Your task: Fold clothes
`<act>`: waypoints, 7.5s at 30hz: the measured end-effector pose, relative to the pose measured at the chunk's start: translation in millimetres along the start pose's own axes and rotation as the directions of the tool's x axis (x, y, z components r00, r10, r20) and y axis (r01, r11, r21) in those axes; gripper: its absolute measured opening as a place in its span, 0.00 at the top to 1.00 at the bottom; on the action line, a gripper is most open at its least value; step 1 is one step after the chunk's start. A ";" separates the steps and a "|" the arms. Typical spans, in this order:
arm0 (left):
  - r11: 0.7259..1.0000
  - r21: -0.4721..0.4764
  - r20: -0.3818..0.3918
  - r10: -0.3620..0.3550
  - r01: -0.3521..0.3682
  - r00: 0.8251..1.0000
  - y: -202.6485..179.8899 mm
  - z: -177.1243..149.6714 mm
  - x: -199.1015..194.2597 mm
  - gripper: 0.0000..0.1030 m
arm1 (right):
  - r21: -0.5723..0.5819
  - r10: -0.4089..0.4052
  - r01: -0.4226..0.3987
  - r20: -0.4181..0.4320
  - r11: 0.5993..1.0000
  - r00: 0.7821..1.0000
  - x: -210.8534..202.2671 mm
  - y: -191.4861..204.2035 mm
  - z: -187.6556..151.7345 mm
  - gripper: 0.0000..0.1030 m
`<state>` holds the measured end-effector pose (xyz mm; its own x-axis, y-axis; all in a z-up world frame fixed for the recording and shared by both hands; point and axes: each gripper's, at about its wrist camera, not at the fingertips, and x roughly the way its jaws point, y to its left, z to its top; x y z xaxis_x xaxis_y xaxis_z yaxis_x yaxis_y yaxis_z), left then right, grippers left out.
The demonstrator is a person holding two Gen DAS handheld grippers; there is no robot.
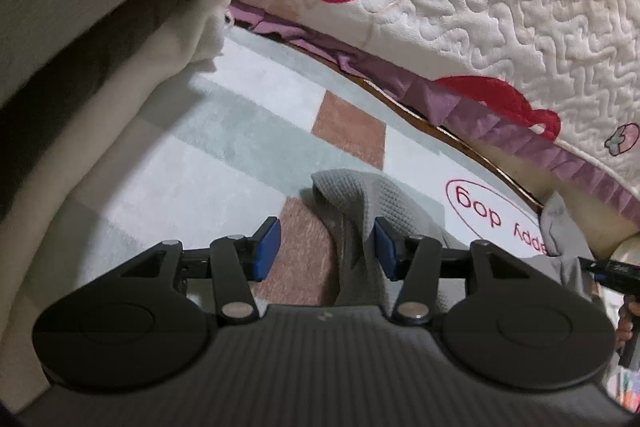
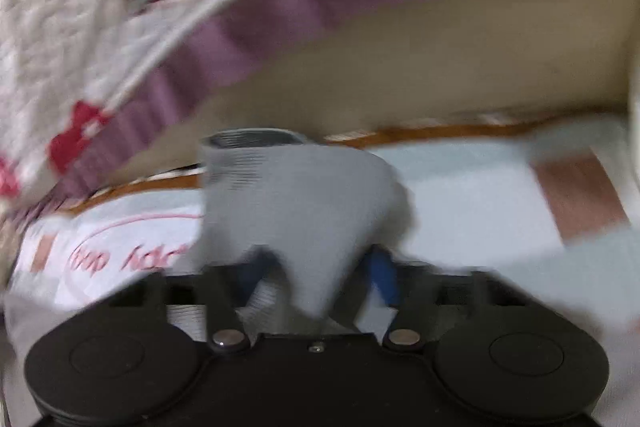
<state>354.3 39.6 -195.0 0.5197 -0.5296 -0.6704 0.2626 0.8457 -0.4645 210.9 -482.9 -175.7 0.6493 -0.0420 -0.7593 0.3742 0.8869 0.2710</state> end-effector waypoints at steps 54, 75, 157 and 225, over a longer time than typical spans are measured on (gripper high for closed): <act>0.829 0.511 -0.047 -0.237 0.227 0.970 -183.6 -31.0 11.3 0.50 | 0.492 0.020 -0.078 0.122 0.867 0.992 -144.5 -179.6 -83.9 0.46; 0.655 0.658 -0.281 -0.245 0.372 0.928 -417.0 -99.9 177.4 0.99 | 0.573 0.277 -0.322 0.168 0.754 0.946 -115.8 -192.5 -84.6 0.59; 0.813 0.466 -0.232 -0.270 0.350 0.935 -382.1 -66.9 211.1 0.98 | 0.231 -0.415 0.438 -0.143 0.869 0.898 -214.0 -143.9 -197.3 0.73; 0.405 0.606 -0.504 -0.471 0.685 0.724 -328.9 -164.4 38.3 0.90 | 0.823 0.400 -0.392 0.223 0.411 0.889 -39.1 -154.3 -85.3 0.32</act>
<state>154.1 -269.6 -163.0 -0.1568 -0.8148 -0.5581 0.9548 0.0195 -0.2966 71.3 -578.9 -238.3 0.8747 0.2151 -0.4342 0.4442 0.0024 0.8959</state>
